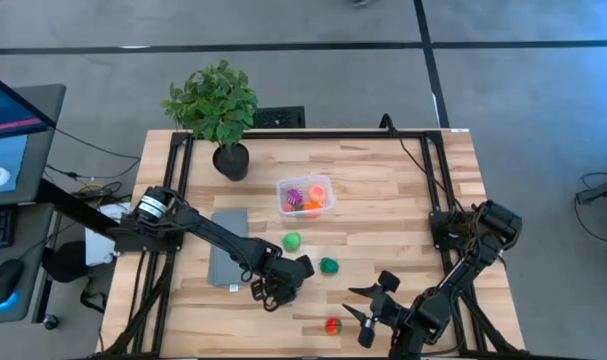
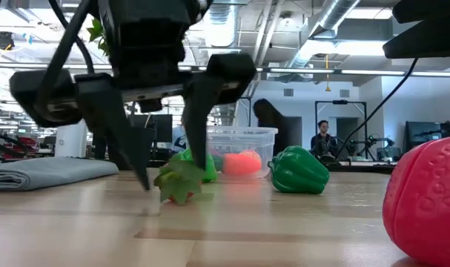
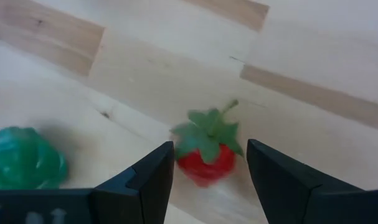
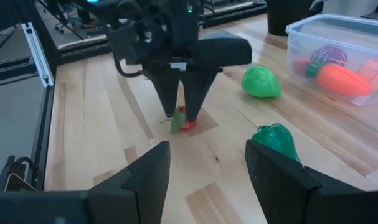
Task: Pick and placing Produce into tupperware
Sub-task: Put the small strawberry into the transparent container
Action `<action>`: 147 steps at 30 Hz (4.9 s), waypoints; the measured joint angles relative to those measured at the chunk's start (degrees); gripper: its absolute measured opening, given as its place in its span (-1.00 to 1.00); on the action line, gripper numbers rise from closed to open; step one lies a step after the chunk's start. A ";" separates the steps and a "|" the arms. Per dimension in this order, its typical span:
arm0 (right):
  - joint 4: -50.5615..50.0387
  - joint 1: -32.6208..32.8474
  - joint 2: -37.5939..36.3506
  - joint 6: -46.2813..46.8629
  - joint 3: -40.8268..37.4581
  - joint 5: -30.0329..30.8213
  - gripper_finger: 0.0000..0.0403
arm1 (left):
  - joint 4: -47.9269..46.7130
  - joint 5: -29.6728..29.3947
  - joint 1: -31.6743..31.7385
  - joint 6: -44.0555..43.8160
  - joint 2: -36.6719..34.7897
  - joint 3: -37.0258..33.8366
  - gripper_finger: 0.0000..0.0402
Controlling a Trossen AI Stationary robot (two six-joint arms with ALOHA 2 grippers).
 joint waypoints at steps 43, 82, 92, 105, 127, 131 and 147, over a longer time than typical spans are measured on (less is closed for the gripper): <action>-0.28 -0.16 0.00 0.92 -0.13 -0.20 0.16 | -5.56 0.15 0.54 -4.49 4.17 4.86 -0.23; -0.13 -0.16 0.00 0.92 -0.11 -0.22 0.16 | -8.35 -1.02 -0.07 -8.35 2.51 4.48 -0.28; -0.13 -0.16 0.00 0.92 -0.11 -0.23 0.16 | -10.46 -1.42 -0.07 -11.61 -4.42 4.57 -0.27; -0.07 -0.16 0.00 0.92 -0.11 -0.24 0.16 | -12.52 -8.65 -0.06 -11.72 -8.39 4.70 -0.27; -0.09 -0.11 0.00 1.36 -0.07 -1.49 0.16 | -8.35 -0.11 11.79 -11.11 -24.66 4.76 -0.27; -0.09 -0.11 0.00 1.36 -0.07 -1.49 0.16 | -6.30 5.18 15.55 -11.67 -26.40 4.77 -0.27; 0.25 -0.11 0.40 1.36 -0.07 -1.46 0.16 | -0.17 23.80 32.53 -17.31 -26.79 3.12 -0.27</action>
